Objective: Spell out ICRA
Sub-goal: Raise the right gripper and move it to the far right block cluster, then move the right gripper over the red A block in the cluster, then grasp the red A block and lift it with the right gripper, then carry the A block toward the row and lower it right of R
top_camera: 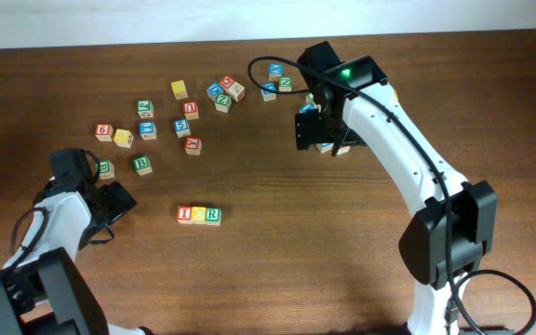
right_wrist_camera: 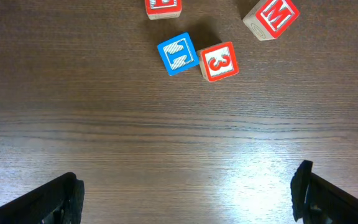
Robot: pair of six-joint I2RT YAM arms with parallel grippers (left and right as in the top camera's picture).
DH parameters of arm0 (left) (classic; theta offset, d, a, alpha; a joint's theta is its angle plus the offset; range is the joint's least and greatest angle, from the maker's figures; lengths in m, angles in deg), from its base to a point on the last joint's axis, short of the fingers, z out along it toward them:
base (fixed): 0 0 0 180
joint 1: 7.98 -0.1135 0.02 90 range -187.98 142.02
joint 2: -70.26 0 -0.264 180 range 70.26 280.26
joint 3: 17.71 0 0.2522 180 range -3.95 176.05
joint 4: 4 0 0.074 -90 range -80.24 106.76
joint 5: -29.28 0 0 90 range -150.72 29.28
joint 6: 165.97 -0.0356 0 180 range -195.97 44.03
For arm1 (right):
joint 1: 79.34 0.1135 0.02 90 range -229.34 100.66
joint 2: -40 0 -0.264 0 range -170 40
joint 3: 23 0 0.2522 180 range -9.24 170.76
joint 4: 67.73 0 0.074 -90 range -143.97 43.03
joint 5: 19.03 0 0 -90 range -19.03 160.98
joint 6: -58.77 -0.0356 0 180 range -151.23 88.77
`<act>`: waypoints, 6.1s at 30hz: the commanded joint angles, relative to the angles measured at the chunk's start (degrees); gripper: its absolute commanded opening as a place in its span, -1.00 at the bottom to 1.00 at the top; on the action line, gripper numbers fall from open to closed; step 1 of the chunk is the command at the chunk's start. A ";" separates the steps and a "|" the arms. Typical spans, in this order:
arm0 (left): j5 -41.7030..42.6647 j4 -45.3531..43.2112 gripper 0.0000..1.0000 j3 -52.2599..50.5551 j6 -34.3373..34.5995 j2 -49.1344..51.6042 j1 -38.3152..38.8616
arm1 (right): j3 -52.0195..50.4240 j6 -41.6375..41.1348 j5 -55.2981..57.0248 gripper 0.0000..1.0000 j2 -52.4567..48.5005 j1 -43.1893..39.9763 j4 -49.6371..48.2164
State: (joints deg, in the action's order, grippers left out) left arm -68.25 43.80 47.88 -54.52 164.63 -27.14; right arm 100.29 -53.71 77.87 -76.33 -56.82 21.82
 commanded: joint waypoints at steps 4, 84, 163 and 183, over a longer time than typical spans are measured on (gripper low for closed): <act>-0.42 0.04 0.99 -0.37 0.15 -0.59 -0.24 | -0.42 -0.26 1.31 0.97 -0.28 -0.07 -0.13; -0.42 0.04 0.99 -0.37 0.15 -0.59 -0.24 | 21.51 3.21 -4.31 -0.15 -30.53 -13.53 -16.70; -0.42 0.04 0.99 -0.37 0.15 -0.59 -0.24 | -20.41 -0.57 -17.92 -0.64 -5.86 13.60 -19.12; -0.42 0.04 0.99 -0.37 0.15 -0.59 -0.24 | -20.83 -0.55 -16.81 -0.54 -5.88 15.76 -22.93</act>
State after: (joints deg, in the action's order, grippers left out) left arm -68.27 43.80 47.88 -54.54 164.63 -27.14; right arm 80.05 -53.93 60.34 -82.10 -41.52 -0.96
